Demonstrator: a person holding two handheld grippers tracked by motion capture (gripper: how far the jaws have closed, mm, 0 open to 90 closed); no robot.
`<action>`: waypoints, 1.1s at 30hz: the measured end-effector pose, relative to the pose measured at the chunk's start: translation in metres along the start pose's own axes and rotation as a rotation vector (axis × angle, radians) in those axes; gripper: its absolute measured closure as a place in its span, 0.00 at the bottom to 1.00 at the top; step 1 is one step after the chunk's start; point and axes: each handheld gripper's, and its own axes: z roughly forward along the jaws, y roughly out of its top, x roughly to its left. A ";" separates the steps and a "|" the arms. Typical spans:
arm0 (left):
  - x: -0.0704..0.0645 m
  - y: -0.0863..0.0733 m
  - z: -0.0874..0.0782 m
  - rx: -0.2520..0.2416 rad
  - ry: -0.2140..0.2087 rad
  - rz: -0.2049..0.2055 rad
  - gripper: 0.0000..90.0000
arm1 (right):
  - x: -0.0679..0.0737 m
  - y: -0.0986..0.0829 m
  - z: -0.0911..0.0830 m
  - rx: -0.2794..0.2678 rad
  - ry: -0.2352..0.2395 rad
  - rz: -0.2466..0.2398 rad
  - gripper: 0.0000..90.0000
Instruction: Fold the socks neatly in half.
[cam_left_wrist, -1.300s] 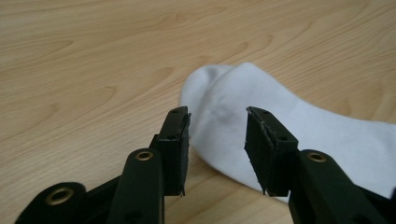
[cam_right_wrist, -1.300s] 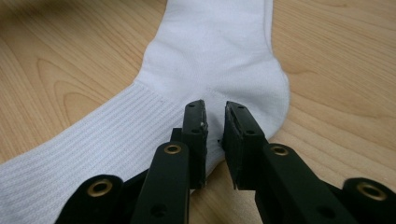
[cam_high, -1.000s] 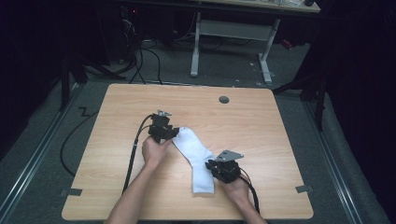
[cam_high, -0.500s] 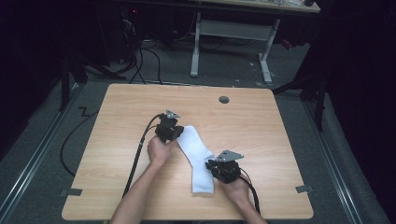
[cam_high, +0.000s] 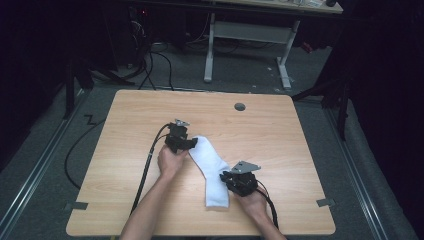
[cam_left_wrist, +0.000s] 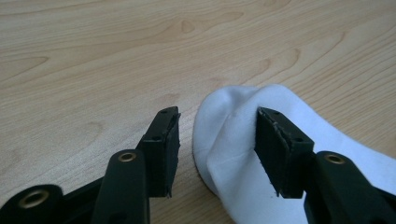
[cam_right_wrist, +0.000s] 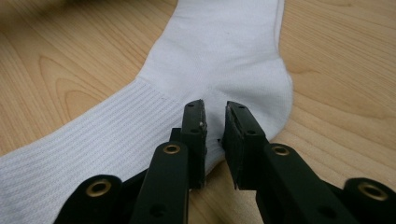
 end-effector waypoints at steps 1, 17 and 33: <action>0.000 -0.001 0.002 0.012 -0.001 0.001 0.56 | 0.000 0.000 0.000 0.001 0.002 0.001 0.87; -0.009 -0.005 0.008 0.008 -0.031 0.053 0.87 | 0.000 0.000 0.000 0.004 0.005 -0.014 0.86; -0.012 -0.002 -0.017 -0.050 -0.104 0.097 0.92 | -0.004 -0.001 0.000 0.002 0.032 0.009 0.86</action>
